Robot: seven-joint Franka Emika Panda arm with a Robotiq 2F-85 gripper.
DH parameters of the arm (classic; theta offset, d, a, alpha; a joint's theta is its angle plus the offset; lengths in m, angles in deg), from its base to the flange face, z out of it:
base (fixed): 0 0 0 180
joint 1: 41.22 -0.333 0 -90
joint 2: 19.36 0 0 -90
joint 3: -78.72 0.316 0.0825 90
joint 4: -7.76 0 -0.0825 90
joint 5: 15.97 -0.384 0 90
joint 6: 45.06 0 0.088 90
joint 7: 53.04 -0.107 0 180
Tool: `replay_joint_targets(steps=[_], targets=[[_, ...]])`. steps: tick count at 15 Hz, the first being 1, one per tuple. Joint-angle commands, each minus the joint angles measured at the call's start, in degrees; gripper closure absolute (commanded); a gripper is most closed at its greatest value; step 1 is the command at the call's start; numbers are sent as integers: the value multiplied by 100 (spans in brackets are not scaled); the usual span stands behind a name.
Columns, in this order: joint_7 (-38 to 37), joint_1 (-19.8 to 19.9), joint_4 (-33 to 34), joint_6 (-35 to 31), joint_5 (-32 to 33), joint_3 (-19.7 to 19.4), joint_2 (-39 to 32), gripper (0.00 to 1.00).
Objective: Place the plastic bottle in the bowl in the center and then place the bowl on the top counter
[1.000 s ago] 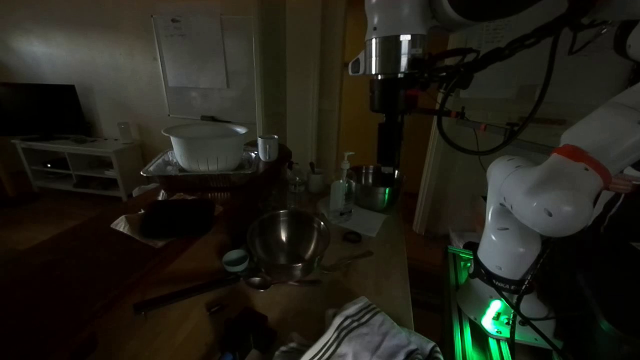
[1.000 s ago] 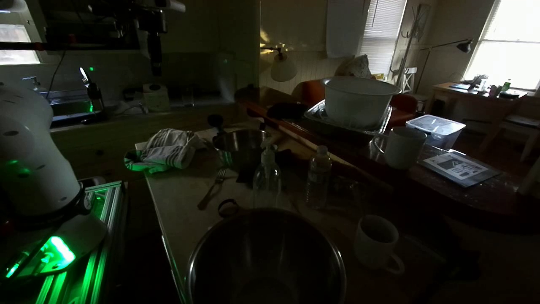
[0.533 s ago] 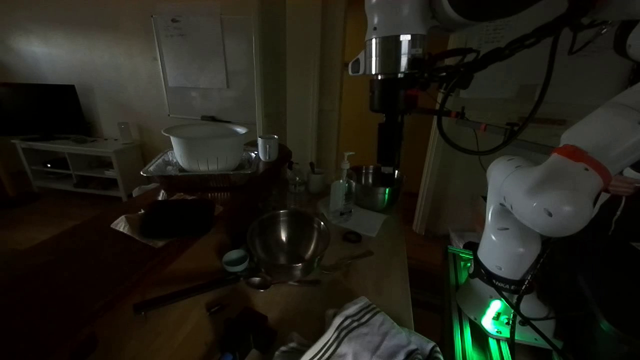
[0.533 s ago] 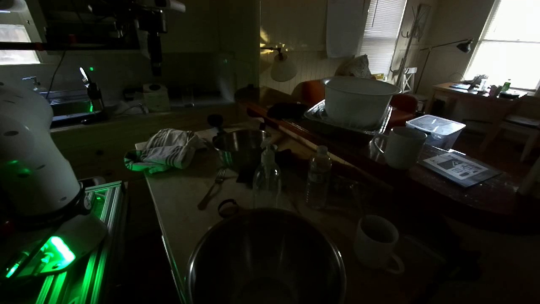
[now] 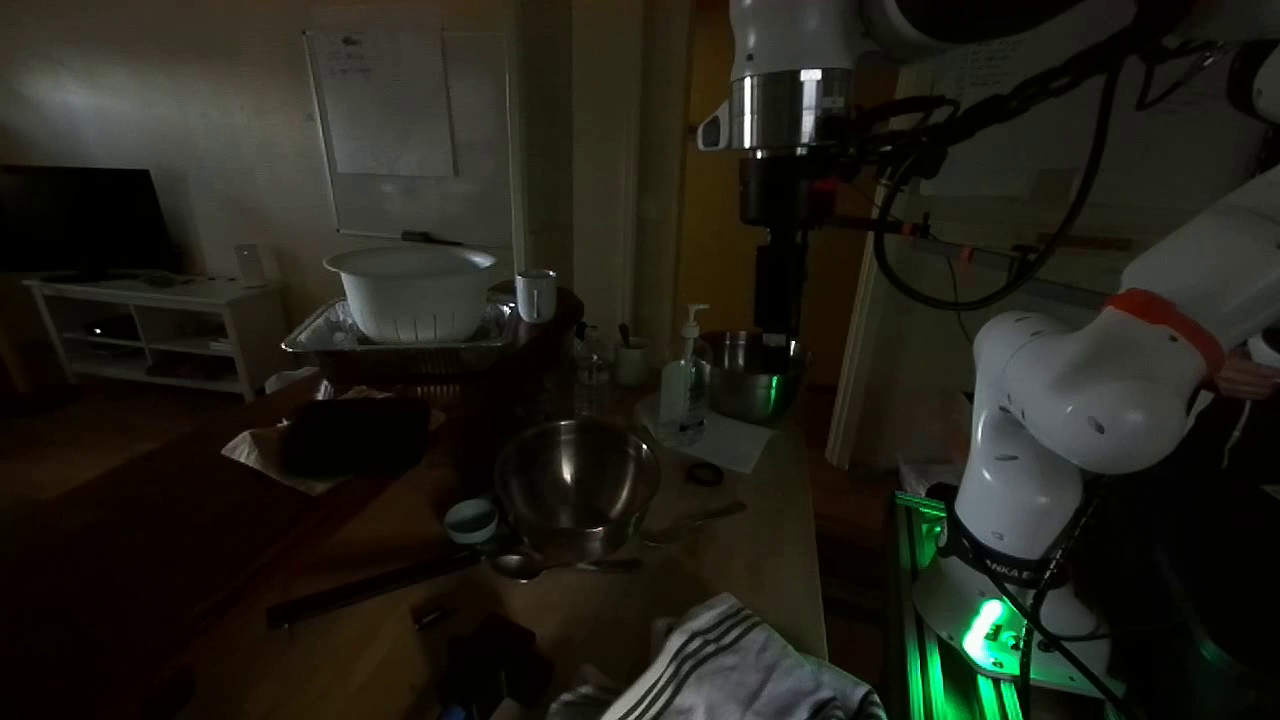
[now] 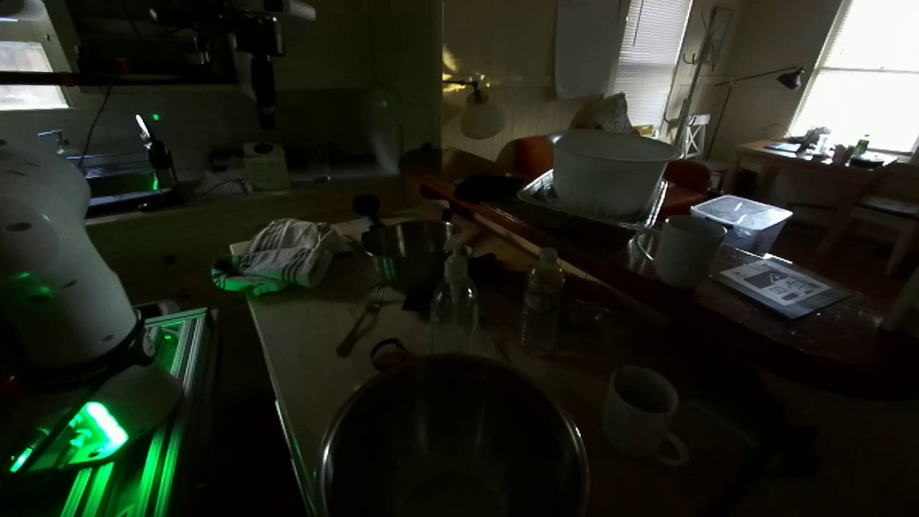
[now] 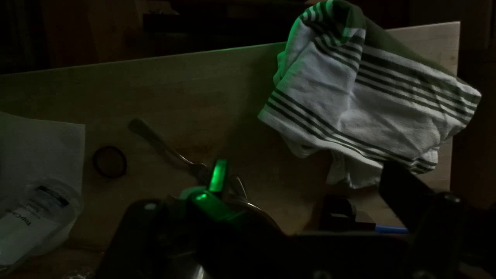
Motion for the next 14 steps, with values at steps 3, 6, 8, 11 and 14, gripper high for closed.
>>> replay_joint_targets(steps=[3, 6, 8, 11, 14], targets=[[-66, 78, 13, -93, -129, -45, 11, 0], [-69, 247, 95, -182, -86, -234, -26, 0], [-94, 392, 157, -214, -75, -362, -70, 0], [-133, 569, 216, -208, -110, -500, -104, 0], [-190, 690, 248, -217, -137, -567, -122, 0]])
